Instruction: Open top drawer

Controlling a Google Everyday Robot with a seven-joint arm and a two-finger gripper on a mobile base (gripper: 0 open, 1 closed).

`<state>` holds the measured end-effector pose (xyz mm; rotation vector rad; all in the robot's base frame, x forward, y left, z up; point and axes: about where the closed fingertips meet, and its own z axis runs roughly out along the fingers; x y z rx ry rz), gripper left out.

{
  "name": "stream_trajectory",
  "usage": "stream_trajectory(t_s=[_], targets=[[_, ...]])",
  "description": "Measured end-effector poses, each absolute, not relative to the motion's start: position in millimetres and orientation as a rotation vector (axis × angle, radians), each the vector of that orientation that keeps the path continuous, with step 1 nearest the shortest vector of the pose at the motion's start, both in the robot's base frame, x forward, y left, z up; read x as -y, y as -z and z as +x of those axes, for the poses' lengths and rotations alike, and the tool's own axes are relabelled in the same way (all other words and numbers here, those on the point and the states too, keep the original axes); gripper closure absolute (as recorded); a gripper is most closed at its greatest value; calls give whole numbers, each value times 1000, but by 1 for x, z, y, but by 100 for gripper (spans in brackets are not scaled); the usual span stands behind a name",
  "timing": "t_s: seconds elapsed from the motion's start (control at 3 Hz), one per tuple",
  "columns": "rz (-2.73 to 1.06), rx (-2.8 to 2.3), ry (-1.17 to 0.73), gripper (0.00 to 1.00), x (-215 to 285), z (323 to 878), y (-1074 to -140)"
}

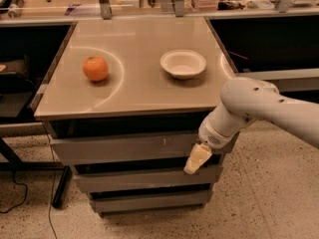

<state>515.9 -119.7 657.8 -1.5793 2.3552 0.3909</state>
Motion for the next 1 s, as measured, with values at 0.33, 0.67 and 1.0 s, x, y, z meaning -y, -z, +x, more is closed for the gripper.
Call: stream_trajectory(t_s=[0.33, 0.67, 1.0], targets=[[-1579, -2355, -391, 41, 120, 516, -658], [-1579, -2355, -391, 64, 120, 516, -658], [-1579, -2355, -391, 87, 120, 516, -658]])
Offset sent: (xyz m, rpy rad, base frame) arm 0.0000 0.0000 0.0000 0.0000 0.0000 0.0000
